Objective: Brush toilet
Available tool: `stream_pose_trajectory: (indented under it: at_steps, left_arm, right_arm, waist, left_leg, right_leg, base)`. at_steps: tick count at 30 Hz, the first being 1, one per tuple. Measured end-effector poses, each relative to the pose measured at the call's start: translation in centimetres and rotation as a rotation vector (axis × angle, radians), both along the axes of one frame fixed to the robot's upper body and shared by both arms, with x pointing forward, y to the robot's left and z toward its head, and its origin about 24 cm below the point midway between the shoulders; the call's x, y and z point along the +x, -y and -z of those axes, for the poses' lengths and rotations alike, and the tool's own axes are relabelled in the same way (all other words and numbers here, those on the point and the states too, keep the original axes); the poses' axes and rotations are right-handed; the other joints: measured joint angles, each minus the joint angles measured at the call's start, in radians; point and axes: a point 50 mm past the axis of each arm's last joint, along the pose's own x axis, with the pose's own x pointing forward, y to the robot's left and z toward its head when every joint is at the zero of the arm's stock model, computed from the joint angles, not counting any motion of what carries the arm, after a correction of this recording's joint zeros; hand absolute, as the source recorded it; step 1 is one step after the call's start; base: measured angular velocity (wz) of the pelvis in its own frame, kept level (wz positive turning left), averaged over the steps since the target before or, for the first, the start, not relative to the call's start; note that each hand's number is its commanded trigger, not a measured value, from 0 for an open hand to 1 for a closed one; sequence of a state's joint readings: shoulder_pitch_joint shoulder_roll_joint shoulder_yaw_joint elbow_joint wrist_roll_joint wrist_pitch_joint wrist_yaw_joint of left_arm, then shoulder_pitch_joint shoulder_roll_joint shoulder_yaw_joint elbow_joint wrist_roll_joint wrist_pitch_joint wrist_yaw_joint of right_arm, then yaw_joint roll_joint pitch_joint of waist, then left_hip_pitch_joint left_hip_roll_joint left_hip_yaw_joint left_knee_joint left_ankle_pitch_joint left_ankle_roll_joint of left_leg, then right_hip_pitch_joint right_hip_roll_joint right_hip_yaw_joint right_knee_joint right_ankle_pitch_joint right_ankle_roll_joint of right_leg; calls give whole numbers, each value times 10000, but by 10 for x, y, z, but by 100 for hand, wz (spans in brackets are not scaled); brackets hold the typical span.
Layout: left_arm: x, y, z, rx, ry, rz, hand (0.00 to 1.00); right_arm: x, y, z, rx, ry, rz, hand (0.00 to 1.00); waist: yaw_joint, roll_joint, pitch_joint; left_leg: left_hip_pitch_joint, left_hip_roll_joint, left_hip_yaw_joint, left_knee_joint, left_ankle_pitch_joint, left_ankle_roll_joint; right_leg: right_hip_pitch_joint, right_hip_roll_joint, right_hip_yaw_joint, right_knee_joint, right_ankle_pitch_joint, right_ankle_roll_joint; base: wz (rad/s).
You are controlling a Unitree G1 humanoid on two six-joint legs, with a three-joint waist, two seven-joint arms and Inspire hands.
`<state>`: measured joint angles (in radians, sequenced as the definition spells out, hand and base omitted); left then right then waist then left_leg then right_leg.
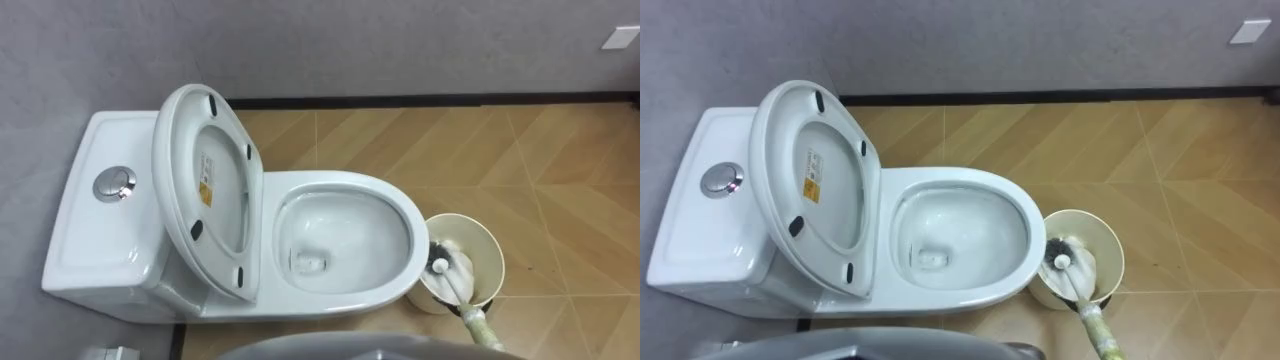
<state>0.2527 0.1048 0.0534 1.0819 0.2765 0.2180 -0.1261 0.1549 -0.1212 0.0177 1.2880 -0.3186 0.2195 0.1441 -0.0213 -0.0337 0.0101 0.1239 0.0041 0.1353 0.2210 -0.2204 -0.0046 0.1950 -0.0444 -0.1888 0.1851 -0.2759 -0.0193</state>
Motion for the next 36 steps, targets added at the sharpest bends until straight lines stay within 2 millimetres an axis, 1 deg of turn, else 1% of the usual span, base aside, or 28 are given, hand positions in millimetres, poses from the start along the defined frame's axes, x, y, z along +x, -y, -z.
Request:
stream_pose_trajectory:
  at_steps: [11,15,21,23,24,26,27,28,29,30,31,33,34,35,36]
  left_arm:
    - [2,-1,0,-19,17,3,0]
    - [4,-2,0,177,21,-26,0]
    - [-2,-8,-1,702,-26,-455,0]
    - [-1,-9,-2,944,17,-453,0]
    - [-2,-10,-2,981,13,-485,0]
    - [-2,-13,-3,1182,75,-758,0]
    - [-2,-14,-3,1238,112,-841,0]
    - [-3,-17,-4,1346,195,-1046,0]
    - [-3,-20,-5,1490,305,-1197,0]
    - [-2,-21,-6,1574,392,-1251,0]
    - [-1,-23,-7,1696,535,-1386,0]
    - [1,-27,-8,1851,758,-1504,0]
    - [2,-30,-9,1964,900,-1640,0]
    - [5,-32,-9,2109,1078,-1713,0]
    - [6,-33,-10,2161,1161,-1761,0]
  right_arm:
    - [1,1,0,-92,35,0,0]
    - [1,4,-1,-507,260,549,0]
    - [-4,12,-2,-1710,792,3075,0]
    - [-6,16,-3,-2208,998,4577,0]
    - [-8,16,-4,-2336,1033,5011,0]
    - [-17,19,-5,-2853,1139,6939,0]
    - [-18,20,-6,-2996,1183,7435,0]
    - [-22,22,-7,-3259,1233,8362,0]
    - [-24,24,-7,-3520,1310,9136,0]
    - [-27,25,-8,-3667,1320,9428,0]
    - [-29,27,-10,-3949,1428,9967,0]
    - [-27,33,-11,-4386,1715,10848,0]
    - [-21,38,-13,-4635,2061,11292,0]
    - [-12,43,-15,-4828,2510,11457,0]
    - [-7,46,-16,-4902,2750,11431,0]
  waist:
    - [-2,20,-8]
    - [-3,36,-18]
    - [-45,87,-51]
    - [-213,112,-56]
    - [-286,113,-60]
    - [-421,121,-63]
    - [-480,110,-67]
    - [-583,97,-68]
    - [-591,67,-80]
    - [-584,45,-91]
    - [-576,38,-86]
    - [-608,-19,-99]
    - [-605,-55,-122]
    - [-591,-85,-103]
    - [-591,-108,-107]
  left_leg:
    - [-51,-1,3,25,0,0]
    - [-63,-3,-1,22,0,0]
    - [-24,2,-4,22,0,0]
    - [-70,-10,-23,78,-1,-1]
    - [-67,-12,-23,77,-1,-1]
    - [-50,-12,-18,75,-1,-1]
    - [-45,-12,-18,72,-1,-1]
    - [-20,-8,-11,39,0,-1]
    - [24,5,35,-1,0,-1]
    - [31,9,52,2,0,-1]
    - [36,14,85,8,0,-1]
    - [-1,18,74,14,-1,0]
    - [-80,23,77,14,-1,0]
    - [-108,35,81,0,0,1]
    - [-102,34,82,-7,0,1]
  right_leg:
    - [-35,-3,-17,3,0,0]
    - [-50,-4,-17,-9,0,0]
    - [-33,17,69,-7,3,-6]
    - [-36,-1,23,-9,4,-6]
    - [-26,-5,5,-6,4,-6]
    - [-12,-6,1,11,3,-6]
    - [-11,-6,1,20,3,-6]
    - [-15,1,14,31,3,-6]
    - [-31,15,104,46,3,-6]
    - [-35,16,135,49,3,-6]
    - [-42,22,202,48,2,-5]
    - [-91,28,242,46,3,-3]
    - [-192,33,248,58,20,11]
    - [-228,47,263,33,69,15]
    - [-231,46,275,34,77,17]
  base:
    - [0]
    - [0]
    - [-3]
    - [6]
    - [4]
    - [0]
    - [0]
    - [-8]
    - [-13]
    - [-16]
    - [-12]
    - [-4]
    - [0]
    - [0]
    - [-6]
